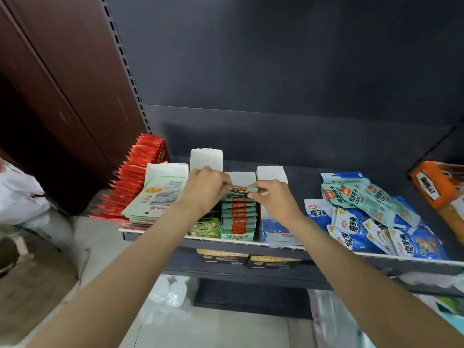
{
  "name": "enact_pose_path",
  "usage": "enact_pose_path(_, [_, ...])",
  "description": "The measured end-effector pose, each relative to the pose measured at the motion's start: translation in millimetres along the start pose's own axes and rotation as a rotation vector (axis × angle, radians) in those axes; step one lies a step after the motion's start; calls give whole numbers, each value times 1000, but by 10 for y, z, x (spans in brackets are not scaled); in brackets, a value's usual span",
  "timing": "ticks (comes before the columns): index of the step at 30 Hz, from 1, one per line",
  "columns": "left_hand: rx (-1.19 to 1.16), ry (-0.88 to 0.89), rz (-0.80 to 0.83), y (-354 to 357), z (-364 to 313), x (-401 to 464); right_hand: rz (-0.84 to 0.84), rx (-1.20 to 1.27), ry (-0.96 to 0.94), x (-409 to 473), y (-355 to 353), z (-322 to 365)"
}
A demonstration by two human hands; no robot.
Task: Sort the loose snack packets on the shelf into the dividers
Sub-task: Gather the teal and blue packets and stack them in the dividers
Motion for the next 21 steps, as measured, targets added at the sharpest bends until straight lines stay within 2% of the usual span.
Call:
enact_pose_path(5, [-19,-28,-11,54,-132,23,68,68,-5,-62,-126,-25])
enact_pose_path(11, [-371,42,-53,117,-897,287,-89,125,48,-213,-776,-520])
enact_pose_path(13, [-397,51,-48,254,-1263,452,-138,129,101,-279,-1011,-888])
enact_pose_path(15, [-292,75,13,482,-1660,643,-178,90,194,-327,-1223,-1348])
enact_pose_path(17, [-202,81,130,784,-2018,844,-203,-67,303,-348,-1409,-1841])
enact_pose_path(19, [-169,65,261,1119,-2272,1042,-178,-207,394,-356,-1534,-2283])
enact_pose_path(21, [-196,25,370,1471,-2398,1207,-111,-240,450,-356,-1574,-2618])
Point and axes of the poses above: each hand's wrist, its own x-axis towards the middle knuckle, its own y-axis out of the palm, z = x × y, the point moved 8 cm from there along x, towards the middle knuckle, and after that the axes turned 5 degrees about y, right-handed, at the moved point
